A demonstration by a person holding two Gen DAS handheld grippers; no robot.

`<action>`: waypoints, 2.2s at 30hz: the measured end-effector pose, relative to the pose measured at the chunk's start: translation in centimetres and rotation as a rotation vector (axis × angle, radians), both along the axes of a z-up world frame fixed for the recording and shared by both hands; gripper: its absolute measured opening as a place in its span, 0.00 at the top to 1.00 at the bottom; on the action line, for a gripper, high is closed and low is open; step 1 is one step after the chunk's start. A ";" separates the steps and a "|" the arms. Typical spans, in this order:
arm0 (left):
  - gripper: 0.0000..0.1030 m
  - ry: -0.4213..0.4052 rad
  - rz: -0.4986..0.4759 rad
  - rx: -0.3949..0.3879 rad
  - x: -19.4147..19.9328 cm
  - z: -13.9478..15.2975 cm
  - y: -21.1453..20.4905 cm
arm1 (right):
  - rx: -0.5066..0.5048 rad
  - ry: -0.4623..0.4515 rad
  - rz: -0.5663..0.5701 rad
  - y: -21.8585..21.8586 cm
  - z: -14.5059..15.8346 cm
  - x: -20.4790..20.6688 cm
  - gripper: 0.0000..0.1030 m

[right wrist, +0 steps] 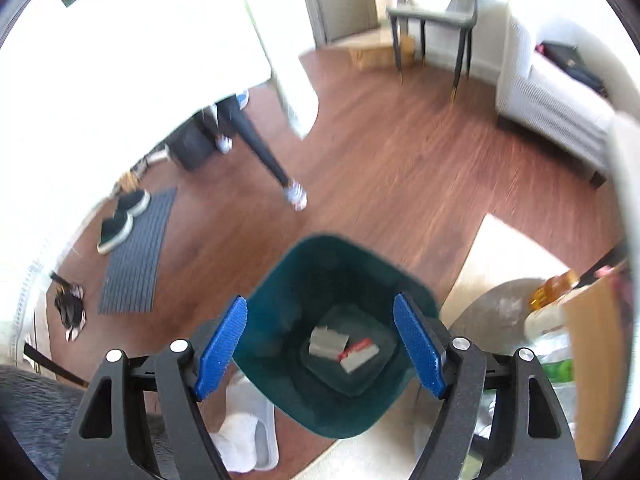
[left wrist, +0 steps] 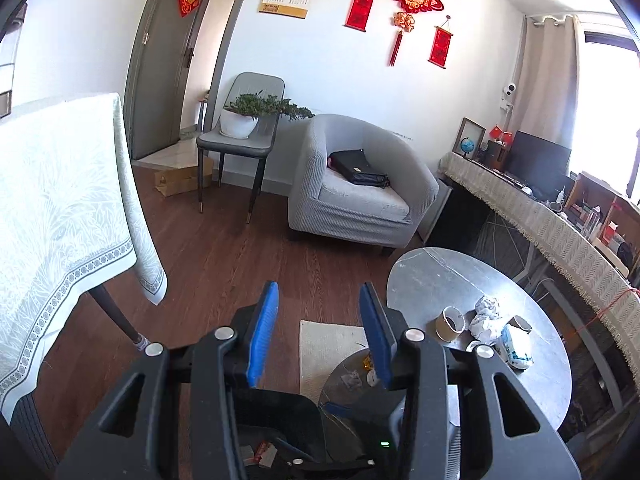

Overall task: Collect trash
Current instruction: 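Move both grippers back over the table, then grasp the white plastic lid with the left gripper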

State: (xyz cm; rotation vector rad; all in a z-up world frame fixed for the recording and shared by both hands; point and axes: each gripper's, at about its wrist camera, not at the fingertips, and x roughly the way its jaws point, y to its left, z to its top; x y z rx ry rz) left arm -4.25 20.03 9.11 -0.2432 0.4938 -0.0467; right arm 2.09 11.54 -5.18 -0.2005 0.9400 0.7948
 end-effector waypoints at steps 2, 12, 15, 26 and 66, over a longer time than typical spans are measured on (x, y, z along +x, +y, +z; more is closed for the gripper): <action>0.49 -0.012 0.013 0.019 -0.1 0.4 -0.3 | 0.020 -0.050 -0.025 -1.6 2.1 -0.3 0.25; 0.35 0.033 -0.065 0.035 1.5 -0.6 -5.0 | 0.069 -0.201 -0.222 -12.0 8.8 0.7 0.25; 0.35 0.051 -0.134 0.075 2.0 -1.5 -8.4 | 0.070 -0.222 -0.292 -15.6 9.7 1.3 0.25; 0.34 0.149 -0.344 0.105 4.4 -6.3 -19.0 | 0.119 -0.189 -0.537 -27.9 10.0 2.2 0.25; 0.68 0.230 -0.382 0.086 6.9 -9.9 -23.4 | 0.131 -0.116 -0.529 -30.2 8.8 0.8 0.26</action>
